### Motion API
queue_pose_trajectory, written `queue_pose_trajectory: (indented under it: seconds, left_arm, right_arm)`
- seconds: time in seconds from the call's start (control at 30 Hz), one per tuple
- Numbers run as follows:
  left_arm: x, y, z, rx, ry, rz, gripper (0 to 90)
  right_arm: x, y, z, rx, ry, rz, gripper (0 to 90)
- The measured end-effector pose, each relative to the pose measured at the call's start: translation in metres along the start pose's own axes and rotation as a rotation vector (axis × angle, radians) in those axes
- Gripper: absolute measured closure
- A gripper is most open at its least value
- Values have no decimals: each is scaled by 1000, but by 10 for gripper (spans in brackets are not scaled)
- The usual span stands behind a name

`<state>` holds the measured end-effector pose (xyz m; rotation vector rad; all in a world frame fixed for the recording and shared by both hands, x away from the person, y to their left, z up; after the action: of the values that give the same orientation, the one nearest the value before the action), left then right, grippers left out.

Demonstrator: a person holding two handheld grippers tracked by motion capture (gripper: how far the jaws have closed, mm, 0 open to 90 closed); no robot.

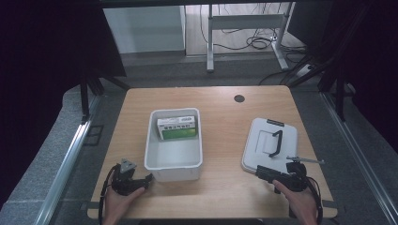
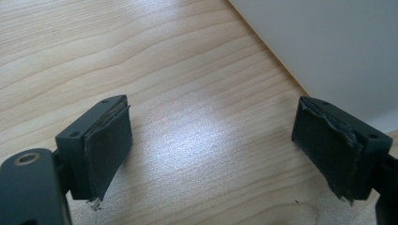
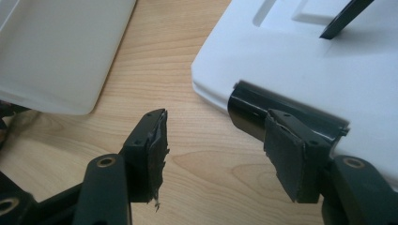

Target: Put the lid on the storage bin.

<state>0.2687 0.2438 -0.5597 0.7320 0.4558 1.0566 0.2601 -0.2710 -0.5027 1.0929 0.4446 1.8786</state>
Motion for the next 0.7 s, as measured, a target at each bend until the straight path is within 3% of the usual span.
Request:
queue_pose_trajectory:
  seconds: [0.33, 0.53, 0.7]
  left_arm:
    - [-1, 0, 0, 1, -2, -1, 126]
    - [-1, 0, 0, -1, -5, -3, 127]
    - [-1, 0, 0, -2, -3, -3, 127]
  right_arm:
    - [-1, -3, 5, -11, -14, -22, 401]
    - [7, -9, 6, -1, 24, -42, 402]
    - [11, -3, 6, -19, 36, -46, 408]
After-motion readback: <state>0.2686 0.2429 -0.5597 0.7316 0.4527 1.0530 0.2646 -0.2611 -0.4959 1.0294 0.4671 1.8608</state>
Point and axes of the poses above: each handheld gripper's, and its own axes: y roughly backward along the jaws, z roughly out of its top, x roughly to its left, the point moved 2 cm from there along -y, roughly forward along the jaws, and after that the axes turned 3 degrees about -y, right-handed, at the moved point
